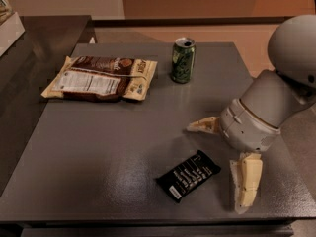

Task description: Pick rxbar chocolate

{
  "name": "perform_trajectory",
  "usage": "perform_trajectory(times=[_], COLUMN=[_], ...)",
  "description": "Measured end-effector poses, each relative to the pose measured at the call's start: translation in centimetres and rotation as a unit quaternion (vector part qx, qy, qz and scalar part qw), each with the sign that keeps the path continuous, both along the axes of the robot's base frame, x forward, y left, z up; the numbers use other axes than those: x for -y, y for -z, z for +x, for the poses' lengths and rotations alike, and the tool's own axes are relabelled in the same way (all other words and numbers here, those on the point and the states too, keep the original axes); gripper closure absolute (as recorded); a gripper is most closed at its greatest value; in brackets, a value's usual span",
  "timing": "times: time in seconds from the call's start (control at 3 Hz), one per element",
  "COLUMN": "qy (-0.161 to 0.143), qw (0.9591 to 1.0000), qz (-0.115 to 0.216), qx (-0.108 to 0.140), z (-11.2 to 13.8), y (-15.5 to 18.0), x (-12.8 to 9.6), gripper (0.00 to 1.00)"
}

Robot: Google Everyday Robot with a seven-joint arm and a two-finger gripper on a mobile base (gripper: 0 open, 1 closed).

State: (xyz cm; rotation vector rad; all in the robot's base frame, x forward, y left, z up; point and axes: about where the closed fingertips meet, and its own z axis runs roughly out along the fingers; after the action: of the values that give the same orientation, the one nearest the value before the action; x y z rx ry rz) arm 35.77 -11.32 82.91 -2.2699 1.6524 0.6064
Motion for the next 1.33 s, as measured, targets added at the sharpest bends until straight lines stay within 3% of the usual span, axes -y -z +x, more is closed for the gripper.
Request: perform_trajectory(times=[0.67,1.33], qy=[-0.015,-0.024], qw=[0.9989,0.9983], qz=[0.043,0.053], qx=[-0.012,-0.009], z=[-0.3,0.0], y=[0.3,0.3], x=[-2.6,-2.8], gripper=[0.0,0.41])
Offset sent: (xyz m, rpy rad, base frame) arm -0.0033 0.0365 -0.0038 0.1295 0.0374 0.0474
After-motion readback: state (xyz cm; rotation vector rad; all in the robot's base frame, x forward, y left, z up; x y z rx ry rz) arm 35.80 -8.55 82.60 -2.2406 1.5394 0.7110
